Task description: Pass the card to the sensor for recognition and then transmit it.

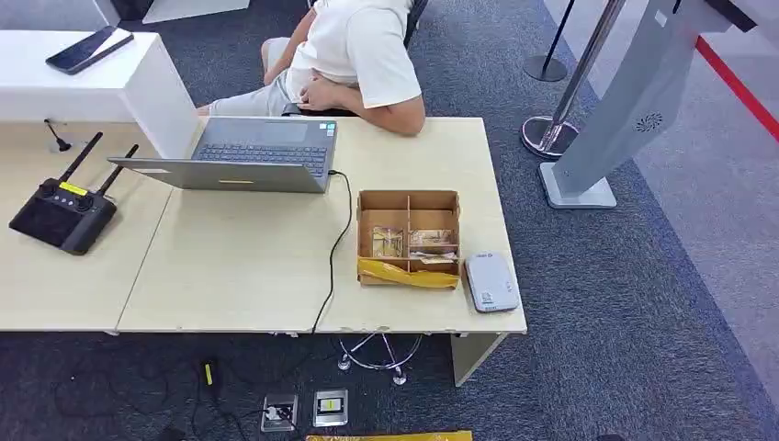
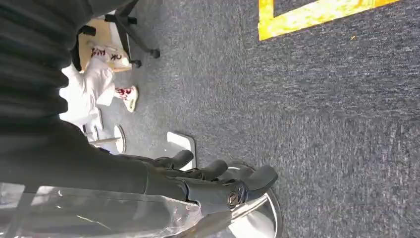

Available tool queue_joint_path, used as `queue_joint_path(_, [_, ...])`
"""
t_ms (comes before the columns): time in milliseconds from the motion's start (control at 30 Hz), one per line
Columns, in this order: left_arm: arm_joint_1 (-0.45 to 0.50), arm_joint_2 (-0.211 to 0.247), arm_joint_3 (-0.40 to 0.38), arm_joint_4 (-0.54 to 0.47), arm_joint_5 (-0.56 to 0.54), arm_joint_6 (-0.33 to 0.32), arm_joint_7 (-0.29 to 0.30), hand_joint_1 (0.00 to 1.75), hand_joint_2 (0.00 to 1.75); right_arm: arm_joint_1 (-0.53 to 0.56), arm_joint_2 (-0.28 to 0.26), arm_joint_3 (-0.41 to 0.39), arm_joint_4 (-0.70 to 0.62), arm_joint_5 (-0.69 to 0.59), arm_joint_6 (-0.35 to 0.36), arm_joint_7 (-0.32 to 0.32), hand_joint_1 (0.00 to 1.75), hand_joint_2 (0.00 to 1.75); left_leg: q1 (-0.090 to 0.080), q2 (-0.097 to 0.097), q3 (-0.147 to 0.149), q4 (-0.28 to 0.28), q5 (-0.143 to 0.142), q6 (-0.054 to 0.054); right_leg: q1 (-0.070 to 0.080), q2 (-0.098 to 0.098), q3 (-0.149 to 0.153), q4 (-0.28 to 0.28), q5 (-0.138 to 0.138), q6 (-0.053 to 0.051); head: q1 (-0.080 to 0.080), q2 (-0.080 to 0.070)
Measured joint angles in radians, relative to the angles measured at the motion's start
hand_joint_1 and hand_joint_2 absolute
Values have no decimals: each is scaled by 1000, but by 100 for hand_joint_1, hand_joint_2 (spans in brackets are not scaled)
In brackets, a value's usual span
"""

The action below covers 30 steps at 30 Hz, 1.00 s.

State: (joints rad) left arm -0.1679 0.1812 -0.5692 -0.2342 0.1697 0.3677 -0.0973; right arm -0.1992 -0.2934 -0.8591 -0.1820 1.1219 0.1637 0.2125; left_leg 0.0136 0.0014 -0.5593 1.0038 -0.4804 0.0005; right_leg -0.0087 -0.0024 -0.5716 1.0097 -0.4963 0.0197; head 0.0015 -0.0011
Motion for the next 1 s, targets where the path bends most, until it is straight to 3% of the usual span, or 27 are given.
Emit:
queue_joint_path(267, [-2, -2, 2, 3, 19, 5, -18, 0, 0, 30, 0, -15, 0, 1, 7, 17, 0, 175, 0, 0, 0, 0, 0, 0, 0, 1, 0, 0, 0, 0, 0, 0])
queue_joint_path(833, [16, -7, 2, 10, -14, 6, -34, 0, 0, 26, -20, -19, 0, -19, -17, -23, 0, 175, 0, 0, 0, 0, 0, 0, 0, 1, 0, 0, 0, 0, 0, 0])
queue_joint_path(1000, [27, -12, 2, 10, -13, 0, -35, 0, 0, 31, -19, -25, 0, -19, -14, 19, 0, 175, 0, 0, 0, 0, 0, 0, 0, 1, 0, 0, 0, 0, 0, 0])
